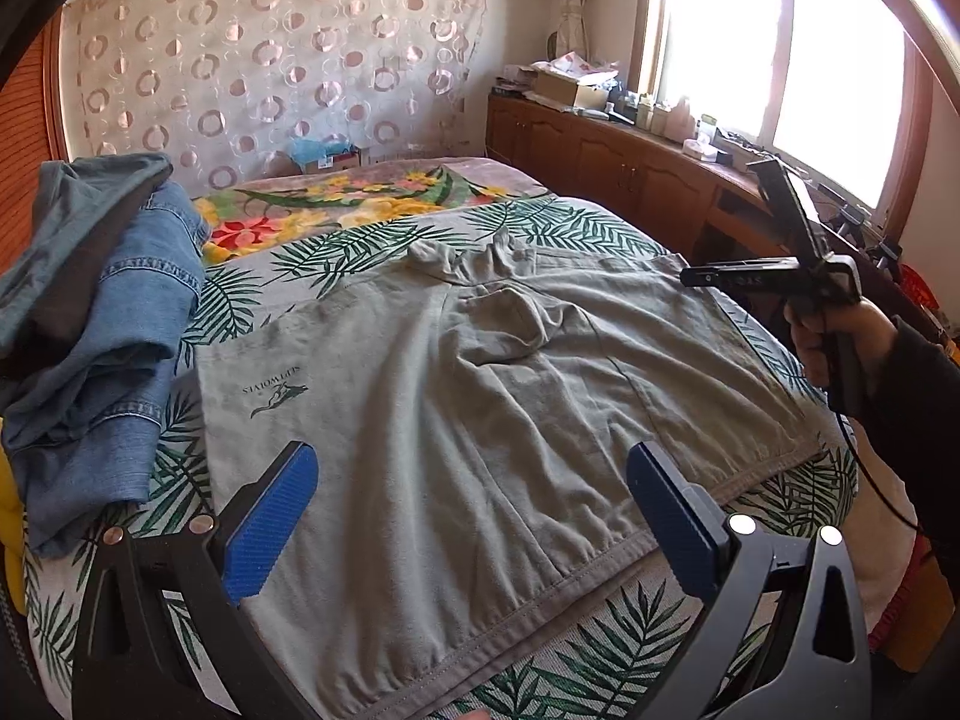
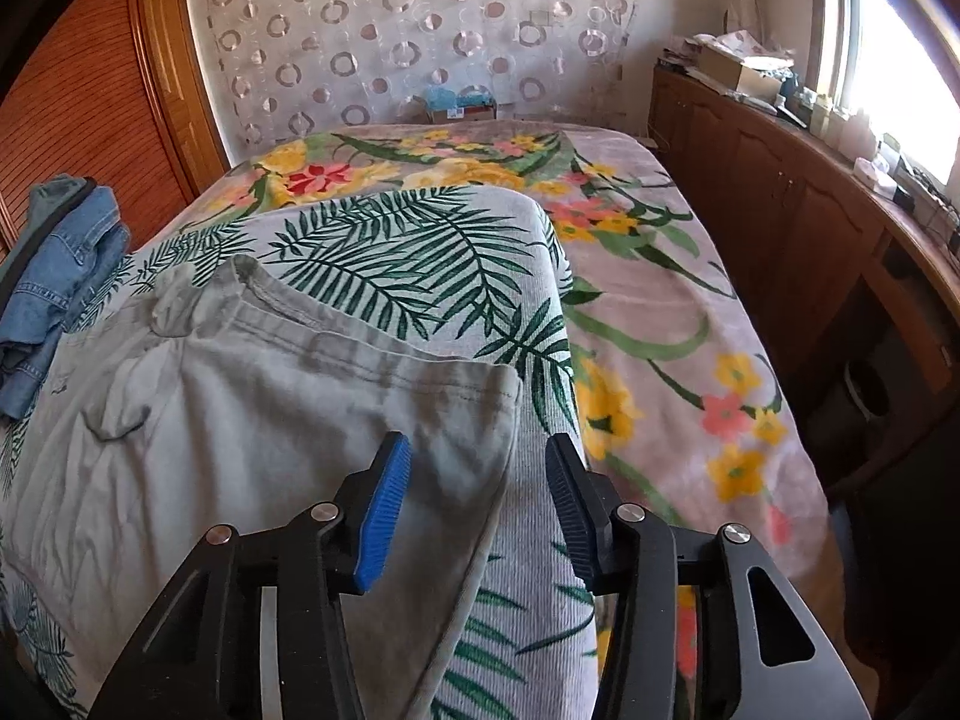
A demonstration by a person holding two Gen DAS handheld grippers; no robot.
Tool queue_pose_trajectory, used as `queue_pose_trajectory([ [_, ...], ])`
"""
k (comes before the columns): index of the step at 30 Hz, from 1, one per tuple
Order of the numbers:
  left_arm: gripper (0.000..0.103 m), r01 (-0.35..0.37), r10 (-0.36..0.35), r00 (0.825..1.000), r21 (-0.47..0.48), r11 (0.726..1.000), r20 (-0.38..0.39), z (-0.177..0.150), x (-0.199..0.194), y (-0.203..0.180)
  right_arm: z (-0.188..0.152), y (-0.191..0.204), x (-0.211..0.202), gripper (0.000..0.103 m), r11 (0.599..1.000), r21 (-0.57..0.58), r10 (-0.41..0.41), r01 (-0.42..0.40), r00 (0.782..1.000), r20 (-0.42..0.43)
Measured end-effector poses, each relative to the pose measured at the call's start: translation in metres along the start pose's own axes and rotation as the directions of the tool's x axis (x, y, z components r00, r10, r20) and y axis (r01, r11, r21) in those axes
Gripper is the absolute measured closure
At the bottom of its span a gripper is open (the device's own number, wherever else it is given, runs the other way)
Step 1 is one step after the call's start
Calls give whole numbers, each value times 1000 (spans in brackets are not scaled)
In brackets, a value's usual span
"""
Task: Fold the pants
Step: 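Move both grippers toward the grey shorts lying flat on the bed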
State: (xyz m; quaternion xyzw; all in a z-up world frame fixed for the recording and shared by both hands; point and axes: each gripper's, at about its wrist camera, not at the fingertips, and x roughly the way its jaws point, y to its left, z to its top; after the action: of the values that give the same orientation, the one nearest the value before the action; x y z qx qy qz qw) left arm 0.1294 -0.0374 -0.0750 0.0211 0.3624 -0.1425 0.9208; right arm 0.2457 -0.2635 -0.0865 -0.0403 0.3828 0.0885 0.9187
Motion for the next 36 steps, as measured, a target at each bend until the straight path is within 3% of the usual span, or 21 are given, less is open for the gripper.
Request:
queue_pose_trajectory([
  [5,0,-14,14,1000,10,1000,-18,-5,4,0,16,0,0,63,1000,8,12,-12,1000,-9],
  [9,0,-18,19,999,10,1000,-31,-8,7,0,20,6,-9,91,1000,0,31,-31,999,-9],
  [11,0,-23,24,999,12,1000,-32,-10,6,1,22,8,-15,96,999,-2,47,-47,999,-7],
  [13,0,-29,29,999,12,1000,-37,-11,8,2,22,10,-20,96,1000,-12,8,-8,1000,19],
  [21,0,-29,28,998,-16,999,-48,-20,7,11,14,12,-29,95,998,7,-56,56,998,21],
  [25,0,-30,28,999,-29,999,-43,-23,3,15,16,19,-33,75,997,-1,-76,76,996,44],
  [28,0,-32,31,999,-38,999,-43,-26,0,19,10,32,-44,62,999,-33,-38,40,997,71],
  [36,0,-45,43,998,-54,997,-49,-25,3,28,7,64,-43,61,989,-133,81,-71,994,71],
])
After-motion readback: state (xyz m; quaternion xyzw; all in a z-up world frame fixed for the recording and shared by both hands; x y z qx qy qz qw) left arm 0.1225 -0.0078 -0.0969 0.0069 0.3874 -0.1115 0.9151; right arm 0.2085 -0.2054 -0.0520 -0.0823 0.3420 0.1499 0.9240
